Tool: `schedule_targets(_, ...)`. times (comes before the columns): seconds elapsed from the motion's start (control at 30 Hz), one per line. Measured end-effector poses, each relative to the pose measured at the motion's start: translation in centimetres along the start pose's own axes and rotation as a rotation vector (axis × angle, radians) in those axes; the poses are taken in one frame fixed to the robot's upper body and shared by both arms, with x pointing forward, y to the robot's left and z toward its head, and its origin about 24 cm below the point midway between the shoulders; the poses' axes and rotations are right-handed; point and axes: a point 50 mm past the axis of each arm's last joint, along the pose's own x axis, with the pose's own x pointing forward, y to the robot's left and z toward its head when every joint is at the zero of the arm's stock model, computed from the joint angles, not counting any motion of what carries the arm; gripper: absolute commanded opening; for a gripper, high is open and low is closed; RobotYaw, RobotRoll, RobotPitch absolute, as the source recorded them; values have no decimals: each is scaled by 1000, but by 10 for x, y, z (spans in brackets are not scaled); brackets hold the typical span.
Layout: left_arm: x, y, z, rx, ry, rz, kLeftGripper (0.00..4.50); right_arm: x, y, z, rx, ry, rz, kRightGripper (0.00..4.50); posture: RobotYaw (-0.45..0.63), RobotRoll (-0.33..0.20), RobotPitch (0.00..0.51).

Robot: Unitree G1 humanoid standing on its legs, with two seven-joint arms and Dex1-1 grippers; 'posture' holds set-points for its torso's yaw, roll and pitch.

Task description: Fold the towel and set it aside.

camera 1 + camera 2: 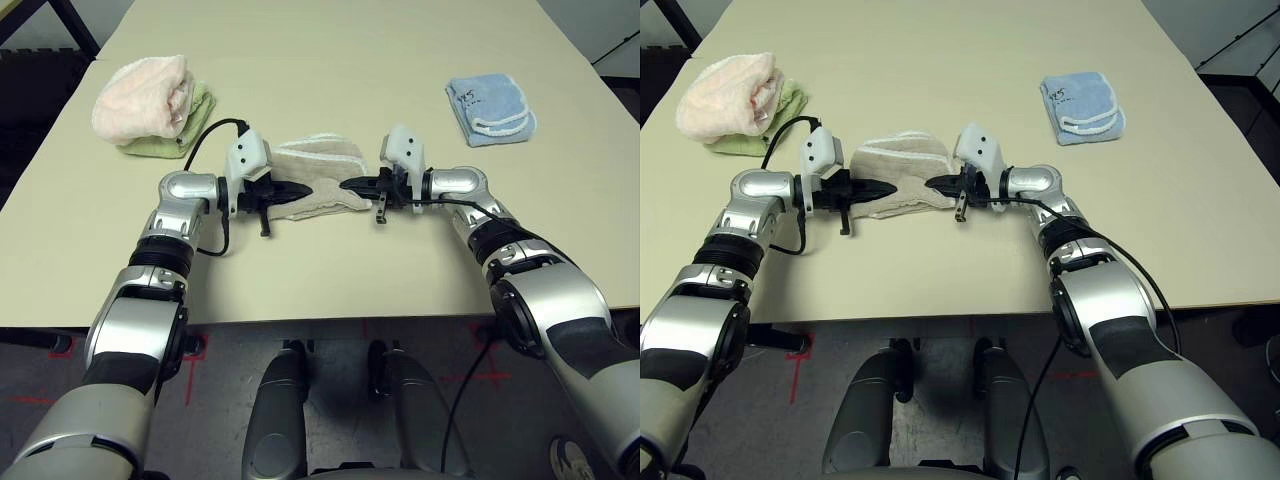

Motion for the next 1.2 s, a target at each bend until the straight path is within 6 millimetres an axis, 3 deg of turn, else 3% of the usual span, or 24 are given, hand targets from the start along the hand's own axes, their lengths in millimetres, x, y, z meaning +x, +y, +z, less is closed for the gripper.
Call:
schedule_targets(0.2,0,12,19,-62,-146,123,15,-2,-19,36,-6,-123,-64,0,-12,0,223)
schedule_targets(0.33,9,13,13,-70,-111,141,15,7,-18,29,-23,-32,-115,0,-26,0,222)
schedule_targets(0.6,32,8,-14,-39,133,210,15,47,2,4,-33,153,-175,0,-21,0,221)
schedule_targets(0.9,27,14,-15,20,189,276,15,53,1,-3,-116,279,-277,0,-14,0,222)
schedule_targets(1.2,14,16,-16,18,203,234,15,51,-2,-2,-116,286,-297,0,-11,0,221)
